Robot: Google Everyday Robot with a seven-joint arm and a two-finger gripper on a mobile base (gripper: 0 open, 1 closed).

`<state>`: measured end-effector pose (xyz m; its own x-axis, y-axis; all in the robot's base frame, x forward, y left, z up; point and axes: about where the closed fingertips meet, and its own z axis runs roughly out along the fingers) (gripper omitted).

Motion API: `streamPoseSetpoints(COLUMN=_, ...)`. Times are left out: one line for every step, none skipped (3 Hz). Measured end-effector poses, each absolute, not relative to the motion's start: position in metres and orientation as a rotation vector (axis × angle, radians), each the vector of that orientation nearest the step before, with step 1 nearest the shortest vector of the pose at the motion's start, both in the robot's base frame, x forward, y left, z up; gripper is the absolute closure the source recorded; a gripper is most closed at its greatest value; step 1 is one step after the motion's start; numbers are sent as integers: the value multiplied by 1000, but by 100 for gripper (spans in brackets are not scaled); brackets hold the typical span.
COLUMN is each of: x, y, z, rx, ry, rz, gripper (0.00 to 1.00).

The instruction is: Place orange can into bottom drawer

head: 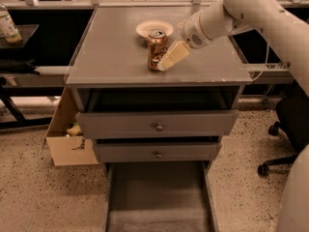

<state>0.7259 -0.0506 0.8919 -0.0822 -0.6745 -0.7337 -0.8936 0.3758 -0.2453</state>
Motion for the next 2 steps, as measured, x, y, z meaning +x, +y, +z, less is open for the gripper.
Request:
streamPoseSetpoints(x=735, y=-34, z=892, rx=-1377, ry=1787, rz=376, gripper=0)
streamPoseSetpoints(x=738, y=-25, z=892, rx=-1385, ry=1770, rz=402, gripper=0)
